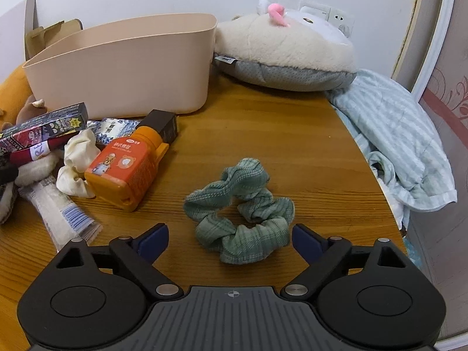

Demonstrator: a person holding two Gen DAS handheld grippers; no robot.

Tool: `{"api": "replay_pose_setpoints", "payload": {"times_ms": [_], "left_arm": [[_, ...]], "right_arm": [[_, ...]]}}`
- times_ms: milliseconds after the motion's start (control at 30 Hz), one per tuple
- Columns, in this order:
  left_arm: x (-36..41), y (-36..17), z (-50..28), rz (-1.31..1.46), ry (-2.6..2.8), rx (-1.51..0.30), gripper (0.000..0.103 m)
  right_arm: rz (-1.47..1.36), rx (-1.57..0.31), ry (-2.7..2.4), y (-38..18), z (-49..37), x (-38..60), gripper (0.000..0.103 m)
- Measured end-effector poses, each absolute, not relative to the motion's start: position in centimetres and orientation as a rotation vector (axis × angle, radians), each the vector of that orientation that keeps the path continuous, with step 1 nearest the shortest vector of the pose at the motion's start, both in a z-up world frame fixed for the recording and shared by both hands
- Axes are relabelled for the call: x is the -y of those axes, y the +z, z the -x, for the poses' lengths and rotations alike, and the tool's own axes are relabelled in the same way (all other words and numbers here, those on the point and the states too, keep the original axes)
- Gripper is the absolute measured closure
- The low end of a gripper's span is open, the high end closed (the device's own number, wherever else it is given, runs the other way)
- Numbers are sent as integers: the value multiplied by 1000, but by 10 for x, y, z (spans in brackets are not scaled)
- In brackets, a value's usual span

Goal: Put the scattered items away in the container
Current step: 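Move the left tool toward the boxed pen set while the right tool approaches the green scrunchie, then close the left tool on the pen box while the right tool grasps the green scrunchie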

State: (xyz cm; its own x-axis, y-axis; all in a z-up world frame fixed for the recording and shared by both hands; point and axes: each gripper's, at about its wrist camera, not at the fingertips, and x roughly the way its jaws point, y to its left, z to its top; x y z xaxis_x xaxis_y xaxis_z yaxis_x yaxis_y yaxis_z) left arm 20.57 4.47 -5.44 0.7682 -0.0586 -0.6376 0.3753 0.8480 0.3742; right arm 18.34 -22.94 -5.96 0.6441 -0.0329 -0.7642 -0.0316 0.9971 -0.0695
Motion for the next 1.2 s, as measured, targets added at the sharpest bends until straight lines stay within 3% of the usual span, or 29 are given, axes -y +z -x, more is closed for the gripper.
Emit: {"api": "replay_pose_setpoints", "payload": {"times_ms": [300, 333, 400, 433, 467, 700, 967, 1200], "left_arm": [[-54, -32, -219, -493, -368, -641, 0], [-56, -32, -222, -481, -377, -654, 3], [-56, -33, -226, -464, -382, -681, 20], [-57, -34, -228, -456, -383, -700, 33], [-58, -35, -229, -443, -387, -713, 37], [-55, -35, -229, -468, -432, -735, 40], [-46, -37, -238, -493, -534, -807, 57], [-49, -33, -244, -421, -541, -828, 59]], "right_arm": [[77, -885, -7, -64, -189, 233, 10], [76, -887, -8, -65, -190, 233, 10], [73, -890, -9, -66, -190, 234, 10], [71, -889, -10, -66, -190, 235, 10], [69, -889, -11, -66, -189, 235, 10], [69, -887, -12, -65, -190, 236, 13], [58, -917, 11, -70, -195, 236, 24], [31, -917, 12, -72, -194, 241, 25]]}}
